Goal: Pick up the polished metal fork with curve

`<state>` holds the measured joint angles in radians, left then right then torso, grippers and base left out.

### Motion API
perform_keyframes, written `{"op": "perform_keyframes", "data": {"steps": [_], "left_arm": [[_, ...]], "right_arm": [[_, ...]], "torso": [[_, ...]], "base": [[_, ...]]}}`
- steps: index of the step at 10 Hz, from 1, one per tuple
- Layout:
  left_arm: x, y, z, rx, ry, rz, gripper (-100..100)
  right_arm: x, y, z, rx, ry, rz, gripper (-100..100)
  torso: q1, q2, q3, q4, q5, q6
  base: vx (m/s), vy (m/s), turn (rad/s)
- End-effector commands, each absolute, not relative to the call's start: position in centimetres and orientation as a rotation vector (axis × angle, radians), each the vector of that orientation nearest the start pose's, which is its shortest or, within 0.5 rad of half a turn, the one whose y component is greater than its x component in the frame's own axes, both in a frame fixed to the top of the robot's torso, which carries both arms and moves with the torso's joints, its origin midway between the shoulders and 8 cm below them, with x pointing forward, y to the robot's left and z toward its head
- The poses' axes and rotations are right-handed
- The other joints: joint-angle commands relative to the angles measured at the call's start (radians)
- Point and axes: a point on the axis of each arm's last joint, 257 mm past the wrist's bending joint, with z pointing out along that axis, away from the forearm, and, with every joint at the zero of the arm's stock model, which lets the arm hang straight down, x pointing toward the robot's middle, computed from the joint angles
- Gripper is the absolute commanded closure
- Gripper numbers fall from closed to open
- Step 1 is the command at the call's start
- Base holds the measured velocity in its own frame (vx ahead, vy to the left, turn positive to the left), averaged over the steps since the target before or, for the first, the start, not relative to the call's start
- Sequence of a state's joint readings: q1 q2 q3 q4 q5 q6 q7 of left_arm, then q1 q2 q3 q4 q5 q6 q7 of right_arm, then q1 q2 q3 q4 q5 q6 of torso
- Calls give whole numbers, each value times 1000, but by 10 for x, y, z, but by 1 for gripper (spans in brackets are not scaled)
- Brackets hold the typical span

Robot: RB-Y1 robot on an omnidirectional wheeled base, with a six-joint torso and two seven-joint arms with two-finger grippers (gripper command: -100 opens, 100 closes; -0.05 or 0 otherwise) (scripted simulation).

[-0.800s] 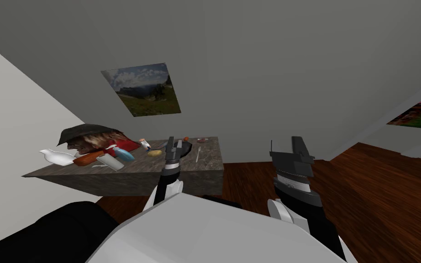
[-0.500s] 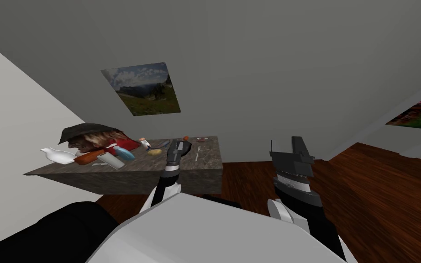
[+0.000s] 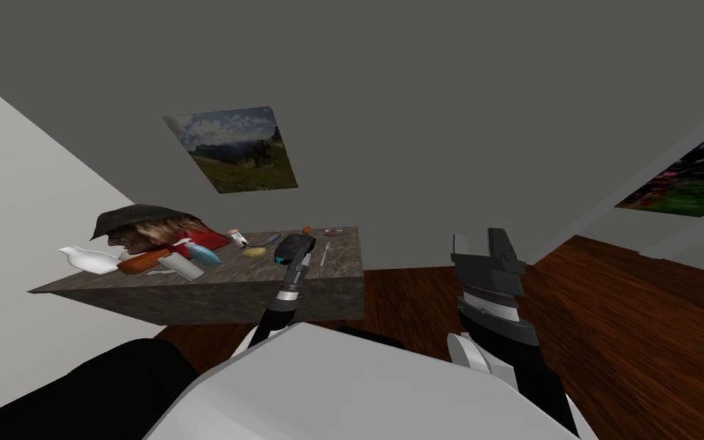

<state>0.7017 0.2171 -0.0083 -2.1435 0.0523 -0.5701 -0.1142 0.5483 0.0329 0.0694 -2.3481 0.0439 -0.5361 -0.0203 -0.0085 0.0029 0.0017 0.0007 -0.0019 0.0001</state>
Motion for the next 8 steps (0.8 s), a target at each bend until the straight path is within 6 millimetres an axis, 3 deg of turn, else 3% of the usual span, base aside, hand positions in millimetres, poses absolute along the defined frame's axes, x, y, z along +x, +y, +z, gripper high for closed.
{"op": "perform_keyframes", "data": {"steps": [1,2,3,4,5,6,7,8], "left_arm": [[320,299,-127,-738,1058,-1091,-100],[313,301,-153,-773,1124,-1074,-100],[313,301,-153,-773,1124,-1074,-100],[304,305,-181,-813,1187,-1055,-100],[304,305,-181,-813,1187,-1055,-100],[292,308,-207,-853,1250,-1034,-100],[292,308,-209,-856,1252,-1032,-100],[277,312,-237,-898,1318,-1007,-100]], "right_arm": [[324,-258,46,621,561,1357,0],[324,-258,46,621,561,1357,0],[324,-258,46,621,561,1357,0],[324,-258,46,621,561,1357,0],[324,-258,46,621,561,1357,0],[324,-258,46,621,561,1357,0],[324,-258,46,621,561,1357,0],[324,-258,46,621,561,1357,0]], "torso": [[0,0,0,0,0,0],[0,-1,-1,0,0,0],[-1,-2,-1,0,0,0],[1,-3,-1,0,0,0],[2,-3,-2,-1,0,0],[4,-4,-2,-1,1,0],[4,-4,-2,-1,1,0],[5,-4,-2,-1,1,0]], "base": [[-12,-129,-99],[-2,-144,-104],[6,-101,-32],[23,-101,-95],[17,-74,-40],[19,-65,-91],[21,-58,-67],[44,-75,-129]]}}
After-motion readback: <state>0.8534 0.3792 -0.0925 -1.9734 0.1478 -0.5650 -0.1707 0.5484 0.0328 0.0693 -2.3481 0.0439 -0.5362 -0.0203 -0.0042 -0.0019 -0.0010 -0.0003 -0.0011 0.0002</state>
